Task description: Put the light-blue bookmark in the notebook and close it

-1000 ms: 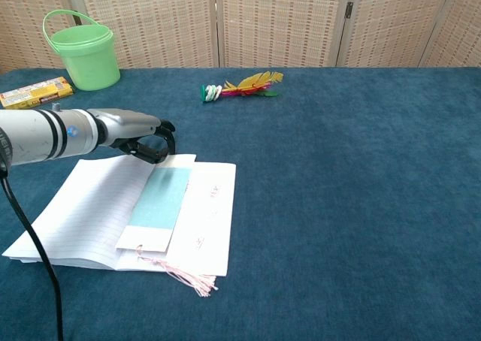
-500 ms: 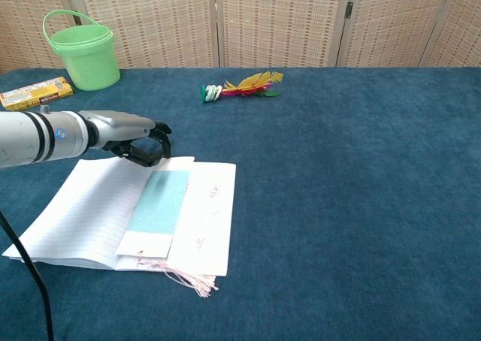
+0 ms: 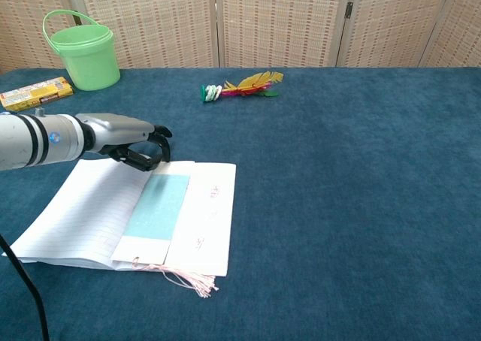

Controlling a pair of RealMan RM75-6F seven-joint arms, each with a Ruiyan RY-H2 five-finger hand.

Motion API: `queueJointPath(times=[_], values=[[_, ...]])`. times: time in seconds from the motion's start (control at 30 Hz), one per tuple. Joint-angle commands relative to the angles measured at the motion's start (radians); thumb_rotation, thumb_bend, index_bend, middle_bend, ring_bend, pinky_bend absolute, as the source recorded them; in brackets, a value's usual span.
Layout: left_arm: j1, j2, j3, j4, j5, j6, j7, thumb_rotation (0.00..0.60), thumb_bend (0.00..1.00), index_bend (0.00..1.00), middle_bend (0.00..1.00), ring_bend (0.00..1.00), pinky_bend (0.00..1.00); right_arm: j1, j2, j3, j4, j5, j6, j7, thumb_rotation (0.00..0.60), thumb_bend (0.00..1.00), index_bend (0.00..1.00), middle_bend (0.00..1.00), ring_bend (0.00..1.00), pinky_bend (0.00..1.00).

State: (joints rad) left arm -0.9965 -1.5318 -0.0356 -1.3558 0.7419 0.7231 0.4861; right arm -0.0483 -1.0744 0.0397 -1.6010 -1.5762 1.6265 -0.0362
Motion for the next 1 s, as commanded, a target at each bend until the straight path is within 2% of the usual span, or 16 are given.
queueJointPath(times=[0.03,0.37,0.57,0.6,0.63,0.67,0.77,0.8,0.87,1.0], values=[[0.002,0.002,0.001,-0.001,0.004,0.0,-0.003,0.204,0.62,0.28,0.0,0.0,0.13,0.0,0.0,0.0,-0.001,-0.001,0.0,-0.001,0.6,0.19,0.13,0.2,0.15,0.24],[0.009,0.011,-0.006,-0.009,0.021,0.005,-0.024,0.205,0.62,0.27,0.0,0.0,0.13,-0.001,0.002,0.0,-0.003,0.0,0.001,-0.003,0.6,0.19,0.13,0.2,0.15,0.24],[0.05,0.056,-0.027,-0.055,0.09,0.051,-0.099,0.211,0.62,0.23,0.0,0.0,0.13,-0.004,0.007,0.002,-0.006,-0.003,0.01,-0.003,0.6,0.19,0.13,0.2,0.15,0.24],[0.065,0.07,-0.03,-0.065,0.111,0.061,-0.123,0.23,0.62,0.22,0.0,0.0,0.13,-0.004,0.009,0.003,-0.007,-0.003,0.012,-0.003,0.6,0.19,0.13,0.2,0.15,0.24],[0.076,0.082,-0.031,-0.073,0.13,0.07,-0.142,0.274,0.61,0.22,0.0,0.0,0.13,-0.005,0.011,0.003,-0.008,-0.003,0.014,-0.003,0.6,0.19,0.13,0.2,0.15,0.24],[0.091,0.099,-0.03,-0.084,0.158,0.08,-0.165,0.358,0.61,0.21,0.0,0.0,0.13,-0.006,0.013,0.004,-0.009,-0.004,0.016,-0.003,0.6,0.19,0.13,0.2,0.15,0.24],[0.134,0.144,-0.02,-0.112,0.237,0.119,-0.217,0.536,0.6,0.21,0.0,0.0,0.13,-0.004,0.019,0.005,-0.01,-0.007,0.017,-0.006,0.6,0.19,0.13,0.2,0.15,0.24],[0.147,0.158,-0.016,-0.121,0.263,0.131,-0.235,0.568,0.59,0.2,0.0,0.0,0.13,-0.003,0.02,0.005,-0.011,-0.009,0.016,-0.008,0.6,0.19,0.13,0.2,0.15,0.24],[0.173,0.187,-0.005,-0.137,0.317,0.151,-0.275,0.6,0.55,0.2,0.0,0.0,0.13,0.0,0.021,0.005,-0.012,-0.012,0.013,-0.01,0.6,0.19,0.13,0.2,0.15,0.24],[0.233,0.235,0.027,-0.141,0.465,0.218,-0.368,0.6,0.47,0.2,0.0,0.0,0.13,0.007,0.023,0.006,-0.019,-0.021,0.008,-0.016,0.6,0.19,0.13,0.2,0.15,0.24]])
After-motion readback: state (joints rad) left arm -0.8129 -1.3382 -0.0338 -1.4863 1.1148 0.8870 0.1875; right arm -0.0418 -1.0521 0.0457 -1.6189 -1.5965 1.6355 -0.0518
